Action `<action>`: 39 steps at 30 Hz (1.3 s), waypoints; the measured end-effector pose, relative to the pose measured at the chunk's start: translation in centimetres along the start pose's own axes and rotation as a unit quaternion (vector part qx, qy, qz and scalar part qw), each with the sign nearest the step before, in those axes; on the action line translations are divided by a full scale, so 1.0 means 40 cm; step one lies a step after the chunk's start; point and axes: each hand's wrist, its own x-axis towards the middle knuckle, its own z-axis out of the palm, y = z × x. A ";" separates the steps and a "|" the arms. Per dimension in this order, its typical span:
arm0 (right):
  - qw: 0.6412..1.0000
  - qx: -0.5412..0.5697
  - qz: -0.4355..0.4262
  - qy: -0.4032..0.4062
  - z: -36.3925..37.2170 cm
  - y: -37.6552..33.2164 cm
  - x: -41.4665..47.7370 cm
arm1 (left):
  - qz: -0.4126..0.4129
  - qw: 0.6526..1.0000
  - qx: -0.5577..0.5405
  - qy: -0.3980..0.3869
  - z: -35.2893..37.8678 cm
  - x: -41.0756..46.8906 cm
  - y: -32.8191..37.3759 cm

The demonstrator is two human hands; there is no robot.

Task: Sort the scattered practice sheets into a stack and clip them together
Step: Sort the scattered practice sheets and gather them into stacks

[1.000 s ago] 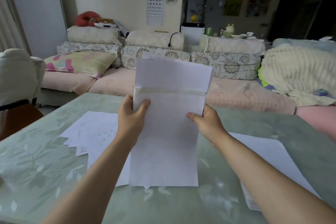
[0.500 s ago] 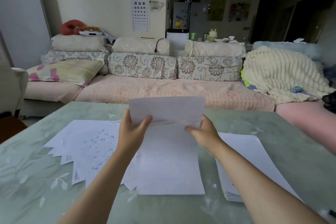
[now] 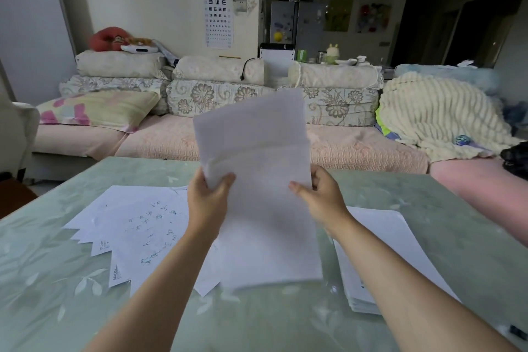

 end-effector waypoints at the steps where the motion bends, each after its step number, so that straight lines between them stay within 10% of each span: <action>1: 1.000 -0.013 0.001 -0.002 -0.002 0.002 0.003 | 0.020 0.999 -0.018 0.021 0.005 0.002 0.019; 24: 0.997 -0.030 0.000 0.067 -0.014 -0.011 0.026 | 0.104 0.992 0.074 -0.002 0.052 -0.003 0.020; 39: 0.985 -0.140 0.102 0.000 -0.032 0.064 -0.003 | -0.046 0.972 0.199 -0.117 0.064 -0.002 -0.053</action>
